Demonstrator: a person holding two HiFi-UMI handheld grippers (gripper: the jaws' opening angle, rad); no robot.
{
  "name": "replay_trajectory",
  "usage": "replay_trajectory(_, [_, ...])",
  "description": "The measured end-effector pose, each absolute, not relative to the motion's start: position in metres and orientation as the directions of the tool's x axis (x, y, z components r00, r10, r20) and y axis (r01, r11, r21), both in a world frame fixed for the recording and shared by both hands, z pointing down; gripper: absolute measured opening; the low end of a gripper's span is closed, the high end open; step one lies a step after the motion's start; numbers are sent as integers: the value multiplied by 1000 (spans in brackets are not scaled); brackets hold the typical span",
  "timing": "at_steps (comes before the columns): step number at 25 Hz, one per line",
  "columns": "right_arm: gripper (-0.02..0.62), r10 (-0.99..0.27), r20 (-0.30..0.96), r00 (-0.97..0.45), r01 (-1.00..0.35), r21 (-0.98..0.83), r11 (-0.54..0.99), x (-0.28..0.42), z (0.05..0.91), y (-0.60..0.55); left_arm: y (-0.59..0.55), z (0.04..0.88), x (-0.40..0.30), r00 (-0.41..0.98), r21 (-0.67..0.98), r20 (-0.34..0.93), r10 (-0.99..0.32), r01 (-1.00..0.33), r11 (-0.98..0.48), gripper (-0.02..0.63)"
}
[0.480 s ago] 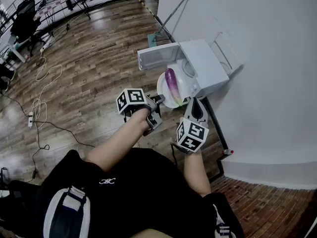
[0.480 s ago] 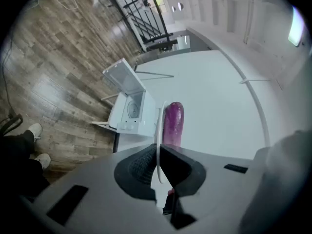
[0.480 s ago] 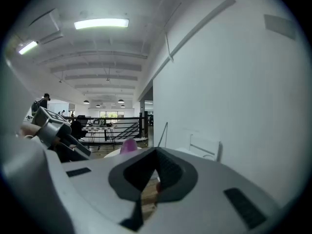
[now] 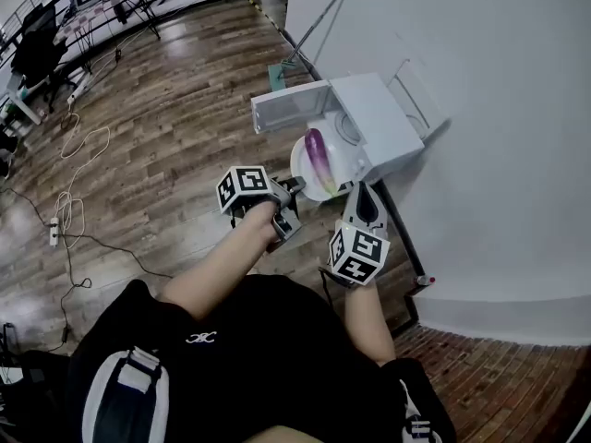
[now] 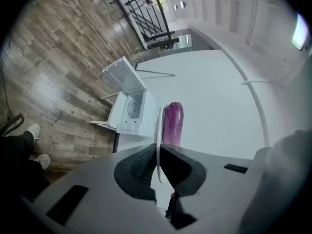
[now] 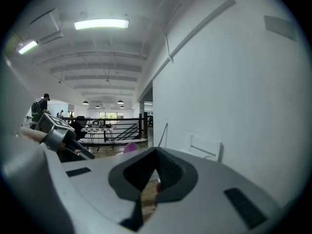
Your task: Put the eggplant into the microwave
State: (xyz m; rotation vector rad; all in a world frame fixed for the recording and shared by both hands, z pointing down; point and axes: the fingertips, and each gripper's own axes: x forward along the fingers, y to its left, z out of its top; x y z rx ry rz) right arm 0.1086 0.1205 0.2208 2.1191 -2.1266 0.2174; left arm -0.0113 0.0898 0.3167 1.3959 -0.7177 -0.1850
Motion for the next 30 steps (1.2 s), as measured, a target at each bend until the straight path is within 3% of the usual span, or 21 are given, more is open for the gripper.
replay_trajectory(10, [6,-979,203,17,-999,37,-10,66,221,101,58,327,-38,799,932,361,-481,-303,196,18])
replay_trajectory(22, [6,-963,234,133,-991,7,-135,36,234,94,25,346,-81,821,928,372,-433,-320,189,18])
replay_trajectory(30, [6,-960,256,112,-992,-24,-122,74,240,6,-44,359,-57,811,916,397,-430,-326,231,18])
